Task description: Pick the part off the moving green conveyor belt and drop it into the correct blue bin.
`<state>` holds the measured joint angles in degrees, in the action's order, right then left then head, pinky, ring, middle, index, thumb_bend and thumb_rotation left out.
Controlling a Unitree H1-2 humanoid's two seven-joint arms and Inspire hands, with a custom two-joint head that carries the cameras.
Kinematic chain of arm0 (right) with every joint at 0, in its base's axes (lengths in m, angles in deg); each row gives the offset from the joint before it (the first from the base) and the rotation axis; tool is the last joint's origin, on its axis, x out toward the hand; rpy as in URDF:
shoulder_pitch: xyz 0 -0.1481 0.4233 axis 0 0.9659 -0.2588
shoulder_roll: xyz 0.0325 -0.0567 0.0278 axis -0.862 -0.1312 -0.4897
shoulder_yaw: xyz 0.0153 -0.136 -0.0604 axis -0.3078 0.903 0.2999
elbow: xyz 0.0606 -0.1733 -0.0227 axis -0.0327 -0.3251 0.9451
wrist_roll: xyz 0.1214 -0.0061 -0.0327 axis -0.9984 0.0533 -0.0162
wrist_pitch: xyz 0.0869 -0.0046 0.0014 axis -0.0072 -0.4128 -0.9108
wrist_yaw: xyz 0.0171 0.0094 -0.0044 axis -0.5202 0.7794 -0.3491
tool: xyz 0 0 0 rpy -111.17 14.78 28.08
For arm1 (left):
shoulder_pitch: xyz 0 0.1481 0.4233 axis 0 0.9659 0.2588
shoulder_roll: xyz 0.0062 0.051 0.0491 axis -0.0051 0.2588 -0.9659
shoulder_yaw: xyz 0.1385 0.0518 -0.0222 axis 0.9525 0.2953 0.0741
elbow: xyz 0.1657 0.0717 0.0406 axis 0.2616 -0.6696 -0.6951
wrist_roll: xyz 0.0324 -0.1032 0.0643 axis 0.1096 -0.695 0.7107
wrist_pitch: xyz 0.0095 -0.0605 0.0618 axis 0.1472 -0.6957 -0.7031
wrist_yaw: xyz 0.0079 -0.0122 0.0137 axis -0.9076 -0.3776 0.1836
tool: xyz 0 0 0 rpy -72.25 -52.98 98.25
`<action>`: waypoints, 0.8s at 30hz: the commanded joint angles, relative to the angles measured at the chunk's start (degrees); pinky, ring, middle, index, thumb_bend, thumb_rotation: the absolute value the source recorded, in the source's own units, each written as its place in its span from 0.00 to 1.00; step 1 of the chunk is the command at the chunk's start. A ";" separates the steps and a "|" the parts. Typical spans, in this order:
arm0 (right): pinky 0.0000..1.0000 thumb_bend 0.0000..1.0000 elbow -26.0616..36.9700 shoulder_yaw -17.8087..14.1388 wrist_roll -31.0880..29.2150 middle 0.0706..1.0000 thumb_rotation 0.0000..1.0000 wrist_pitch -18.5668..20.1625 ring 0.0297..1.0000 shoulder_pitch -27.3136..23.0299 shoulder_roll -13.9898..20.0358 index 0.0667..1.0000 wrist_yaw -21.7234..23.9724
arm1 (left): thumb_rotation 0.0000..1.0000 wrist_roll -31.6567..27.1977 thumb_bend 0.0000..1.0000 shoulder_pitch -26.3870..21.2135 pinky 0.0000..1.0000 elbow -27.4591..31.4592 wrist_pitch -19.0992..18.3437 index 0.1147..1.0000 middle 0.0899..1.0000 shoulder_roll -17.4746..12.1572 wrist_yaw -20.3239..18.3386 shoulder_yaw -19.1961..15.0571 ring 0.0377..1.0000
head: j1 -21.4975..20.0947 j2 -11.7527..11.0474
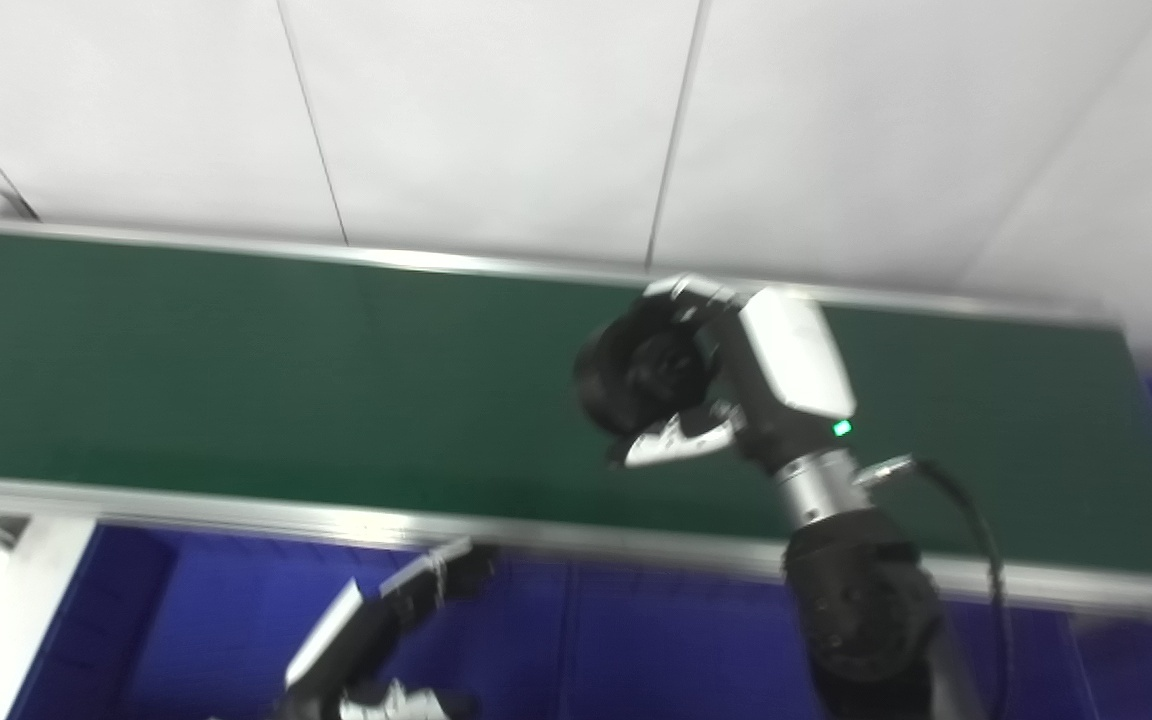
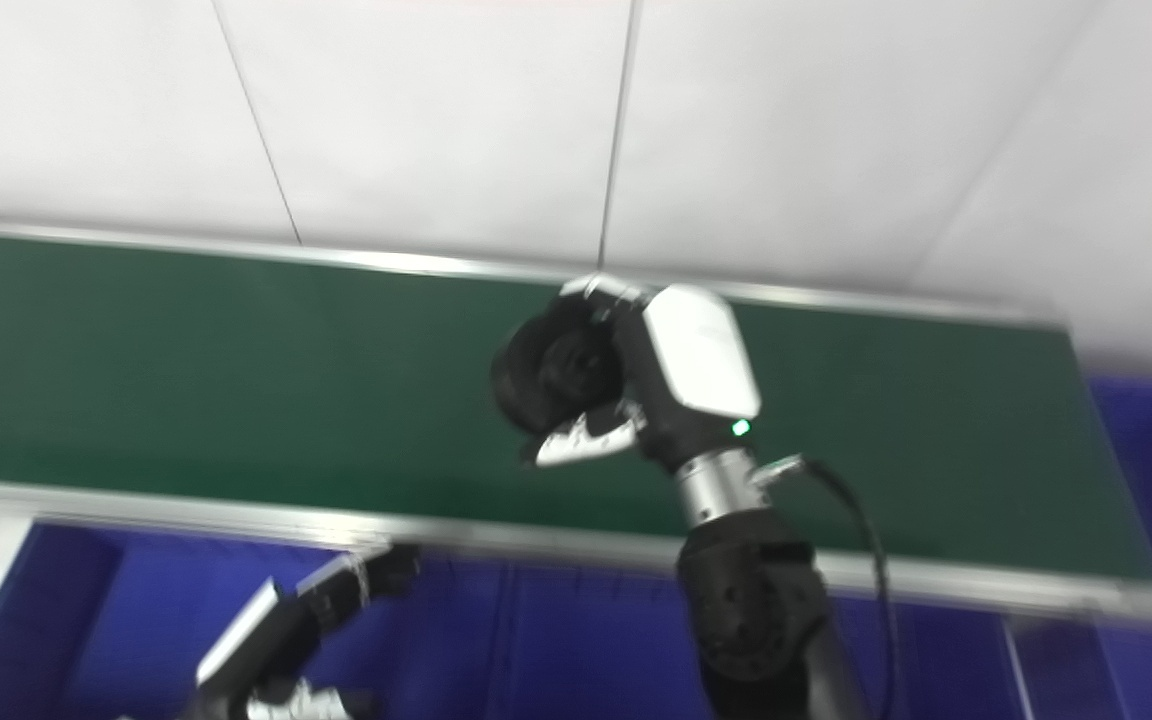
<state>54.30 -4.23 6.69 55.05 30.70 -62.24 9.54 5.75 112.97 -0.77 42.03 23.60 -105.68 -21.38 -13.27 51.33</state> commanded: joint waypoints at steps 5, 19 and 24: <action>0.30 0.51 6.63 0.09 0.17 0.42 0.00 -2.36 0.35 11.23 0.32 0.52 0.54 | 0.48 -0.28 0.83 0.03 0.83 3.39 1.95 0.83 0.86 0.39 2.15 0.28 0.85 | 0.39 3.03; 0.26 0.51 -6.55 -0.18 -3.78 0.46 0.00 -8.17 0.39 28.75 1.43 0.45 -8.18 | 0.46 -2.18 0.84 -1.24 0.79 3.36 1.84 0.83 0.88 -0.34 2.99 0.35 0.87 | 0.16 3.10; 0.23 0.51 -11.81 0.64 -2.75 0.46 0.00 -7.63 0.40 27.66 1.94 0.45 -9.14 | 0.44 -1.89 0.83 -1.42 0.80 3.53 1.88 0.82 0.88 -0.60 3.20 0.15 0.87 | -0.06 2.91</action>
<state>42.36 -4.01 3.15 49.84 58.86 -60.55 1.41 4.43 111.80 0.78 42.03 23.50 -103.44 -21.14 -13.10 54.23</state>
